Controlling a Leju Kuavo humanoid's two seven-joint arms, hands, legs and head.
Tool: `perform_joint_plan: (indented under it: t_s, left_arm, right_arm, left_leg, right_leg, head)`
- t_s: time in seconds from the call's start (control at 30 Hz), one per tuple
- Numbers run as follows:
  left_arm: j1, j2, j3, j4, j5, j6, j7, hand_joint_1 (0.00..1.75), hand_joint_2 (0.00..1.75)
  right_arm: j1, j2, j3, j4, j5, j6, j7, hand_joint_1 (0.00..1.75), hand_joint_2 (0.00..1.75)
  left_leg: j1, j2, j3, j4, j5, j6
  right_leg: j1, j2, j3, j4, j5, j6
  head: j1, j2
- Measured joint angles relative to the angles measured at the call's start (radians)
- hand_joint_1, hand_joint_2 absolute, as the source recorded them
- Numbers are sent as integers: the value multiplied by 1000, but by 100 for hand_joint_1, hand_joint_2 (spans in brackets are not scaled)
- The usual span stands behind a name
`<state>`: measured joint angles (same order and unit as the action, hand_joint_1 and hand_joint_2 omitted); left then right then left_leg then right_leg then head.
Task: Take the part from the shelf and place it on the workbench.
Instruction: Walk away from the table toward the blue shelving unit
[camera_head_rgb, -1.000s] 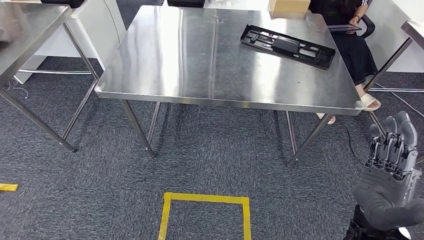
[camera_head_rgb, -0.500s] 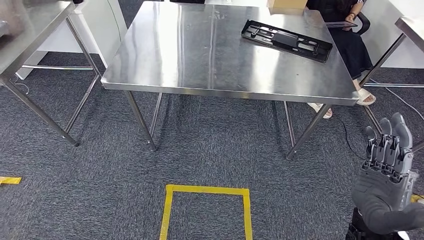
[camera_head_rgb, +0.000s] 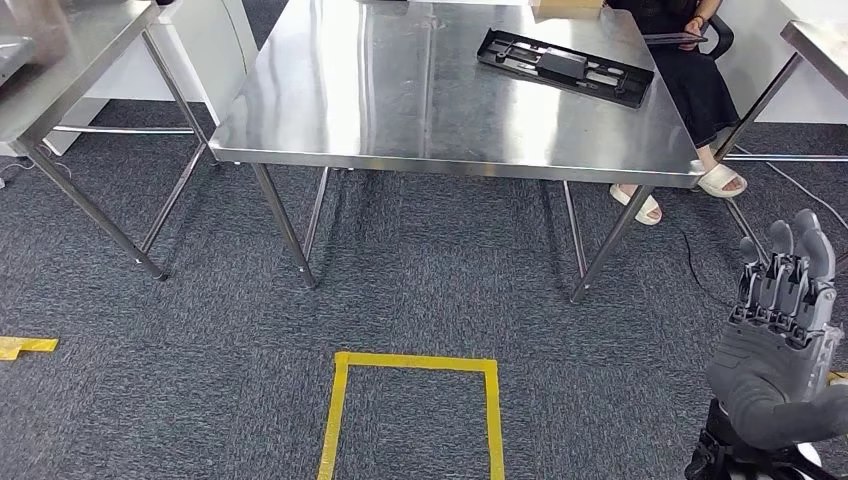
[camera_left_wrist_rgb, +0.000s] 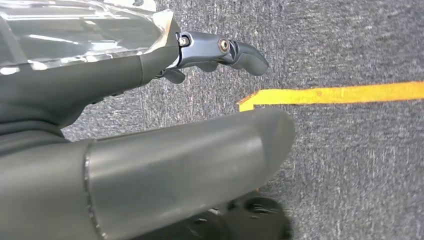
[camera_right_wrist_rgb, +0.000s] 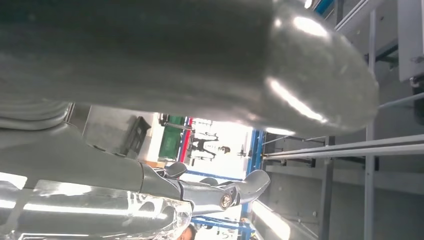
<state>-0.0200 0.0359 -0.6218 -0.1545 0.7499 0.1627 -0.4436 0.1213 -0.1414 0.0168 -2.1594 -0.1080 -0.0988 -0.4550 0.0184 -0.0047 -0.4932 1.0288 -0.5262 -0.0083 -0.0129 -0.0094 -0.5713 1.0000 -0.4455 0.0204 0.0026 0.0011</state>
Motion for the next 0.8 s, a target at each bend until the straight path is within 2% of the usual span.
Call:
perform_joint_plan:
  t_s: [0.07,0.13,0.17,0.2,0.27,0.3,0.33,0.37,0.4,0.43,0.47,0.5,0.53,0.6,0.63,0.67,0.73,0.77,0.8]
  left_arm:
    - [0,2,0,0,0,-2,2,0,0]
    - [0,1,0,0,0,-2,2,0,0]
    - [0,1,0,0,0,-2,2,0,0]
    - [-1,1,0,0,0,-2,2,0,0]
    - [-1,3,0,0,0,-3,2,0,0]
    - [-1,3,0,0,-1,-3,2,0,0]
    - [-1,3,0,0,-2,-3,2,0,0]
    - [-1,3,0,0,-4,-3,2,0,0]
    - [-1,3,0,0,-6,-4,2,0,0]
    - [-1,3,0,0,-7,-4,1,0,0]
    - [-1,3,0,0,-8,-5,0,0,0]
    - [-1,3,-1,0,-9,-5,-1,0,0]
    - [-1,3,-1,0,-10,-5,-2,0,0]
    - [0,5,-1,0,-10,-6,-3,0,0]
    - [0,6,-1,1,-10,-7,-3,0,0]
    - [1,6,-1,2,-10,-7,-3,0,0]
    - [2,6,-2,2,-10,-7,-3,0,0]
    - [2,6,-2,2,-11,-8,-3,0,0]
    - [2,5,-2,2,-11,-8,-3,0,0]
  right_arm:
    - [-1,0,1,0,0,-1,0,0,0]
    - [-1,0,2,1,0,-1,0,0,0]
    - [0,-1,2,1,0,-1,0,0,0]
    - [0,-2,2,1,0,-1,0,0,0]
    - [1,-3,2,2,0,-2,0,0,0]
    - [2,-3,3,3,0,-2,0,0,0]
    - [3,-3,3,4,0,-3,0,0,0]
    - [3,-2,2,4,0,-4,0,0,0]
    - [4,-2,2,5,0,-5,0,0,0]
    - [4,-2,2,5,0,-6,0,0,0]
    - [4,-2,1,5,0,-6,0,0,0]
    - [5,-2,0,4,0,-6,0,0,0]
    - [7,-2,0,4,0,-6,0,0,0]
    - [14,-2,-1,4,1,-6,0,0,0]
    - [17,-2,-1,4,1,-6,0,0,0]
    - [20,-2,-1,4,2,-6,0,0,0]
    - [22,-2,-1,4,2,-6,0,0,0]
    - [24,-2,-1,4,2,-6,0,0,0]
    - [26,-2,-1,4,2,-6,0,0,0]
  left_leg:
    - [-6,-3,-1,-22,-4,11]
    - [-6,1,-18,-27,9,33]
    - [-4,4,-29,-30,19,44]
    - [-3,7,-41,-32,29,52]
    - [-5,10,-67,-31,49,57]
    - [-5,11,-81,-31,59,56]
    - [-6,13,-92,-30,70,55]
    - [-5,14,-103,-29,80,53]
    - [-5,15,-113,-29,89,50]
    - [-5,15,-120,-28,99,46]
    - [-7,14,-127,-27,107,41]
    - [-8,14,-132,-26,117,34]
    - [-10,15,-136,-27,126,29]
    - [-9,15,-142,-28,141,18]
    - [-7,14,-146,-24,136,14]
    - [-5,13,-154,-7,112,10]
    - [-2,10,-183,86,18,3]
    - [-2,9,-199,153,-31,1]
    - [-2,8,-211,216,-61,-1]
  right_leg:
    - [3,-1,-11,3,12,17]
    - [2,0,-25,13,8,30]
    - [1,1,-38,36,-13,29]
    - [1,3,-56,78,-49,24]
    - [1,4,-93,204,-130,15]
    - [0,5,-101,260,-152,18]
    - [0,5,-96,289,-155,25]
    - [-1,5,-73,282,-140,36]
    - [-2,5,-33,238,-116,45]
    - [-3,5,21,165,-98,51]
    - [-1,5,77,82,-92,50]
    - [1,6,119,15,-94,45]
    - [4,7,141,-28,-102,39]
    - [6,9,137,-44,-103,25]
    - [4,8,129,-43,-97,15]
    - [1,7,122,-42,-89,2]
    - [-1,3,102,-42,-70,-20]
    - [1,2,91,-42,-60,-27]
    - [3,1,80,-41,-51,-29]
  head:
    - [1,0]
    - [1,0]
    - [3,0]
    - [5,0]
    - [9,0]
    - [9,0]
    - [9,0]
    - [9,0]
    - [10,0]
    - [10,0]
    - [10,0]
    - [9,0]
    - [8,0]
    - [8,0]
    - [8,0]
    - [7,0]
    - [5,0]
    - [5,0]
    - [5,0]
